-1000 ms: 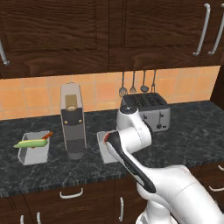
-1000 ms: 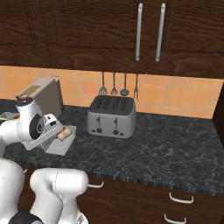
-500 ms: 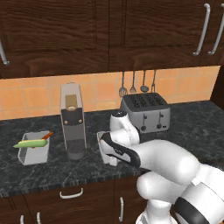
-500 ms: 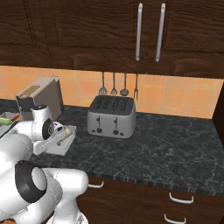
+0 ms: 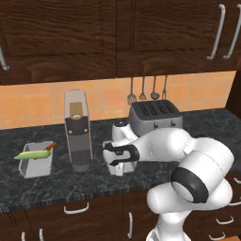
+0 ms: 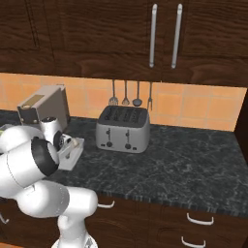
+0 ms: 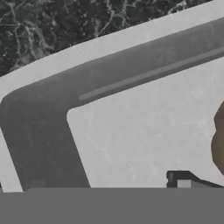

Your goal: Take the meat container that has the steak and place it on the second highest rack of the freezer. Then take the vegetable container that has the corn and carrot and place it on the highest rack of the freezer.

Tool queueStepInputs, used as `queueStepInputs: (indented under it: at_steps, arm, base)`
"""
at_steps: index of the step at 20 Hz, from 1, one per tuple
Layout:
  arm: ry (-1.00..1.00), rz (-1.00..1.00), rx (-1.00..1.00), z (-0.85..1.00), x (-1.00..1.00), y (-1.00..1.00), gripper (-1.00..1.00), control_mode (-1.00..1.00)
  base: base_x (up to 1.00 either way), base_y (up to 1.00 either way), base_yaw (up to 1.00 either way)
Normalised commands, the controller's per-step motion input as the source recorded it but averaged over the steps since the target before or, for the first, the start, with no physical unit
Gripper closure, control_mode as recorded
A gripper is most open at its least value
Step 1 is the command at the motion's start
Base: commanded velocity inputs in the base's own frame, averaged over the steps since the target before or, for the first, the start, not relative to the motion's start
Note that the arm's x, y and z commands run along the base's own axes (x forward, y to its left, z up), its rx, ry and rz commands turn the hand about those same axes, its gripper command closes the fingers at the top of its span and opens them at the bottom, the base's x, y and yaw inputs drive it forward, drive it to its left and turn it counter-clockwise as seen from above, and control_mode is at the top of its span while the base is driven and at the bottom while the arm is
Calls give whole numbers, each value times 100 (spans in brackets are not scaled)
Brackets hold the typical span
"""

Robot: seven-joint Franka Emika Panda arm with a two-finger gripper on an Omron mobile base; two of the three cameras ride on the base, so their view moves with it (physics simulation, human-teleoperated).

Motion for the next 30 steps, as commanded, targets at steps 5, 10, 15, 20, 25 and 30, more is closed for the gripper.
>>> queueStepInputs:
  at_steps: [5,10,15,20,25,30]
  arm:
    - [11,6,-8,-89,-11,27,100,-100]
    - [10,10,10,-47,-13,0,100,-100]
    - [-27,18,1,23,-44,8,100,-100]
    - [-23,21,2,76,-19,4,100,-100]
    - [-13,14,3,95,-36,-1,100,-100]
    - [-1,0,1,93,-82,-37,100,-100]
  base:
    - [0,0,0]
    - [0,0,0]
    - [0,0,0]
    - [0,0,0]
    - [0,0,0]
    - [0,0,0]
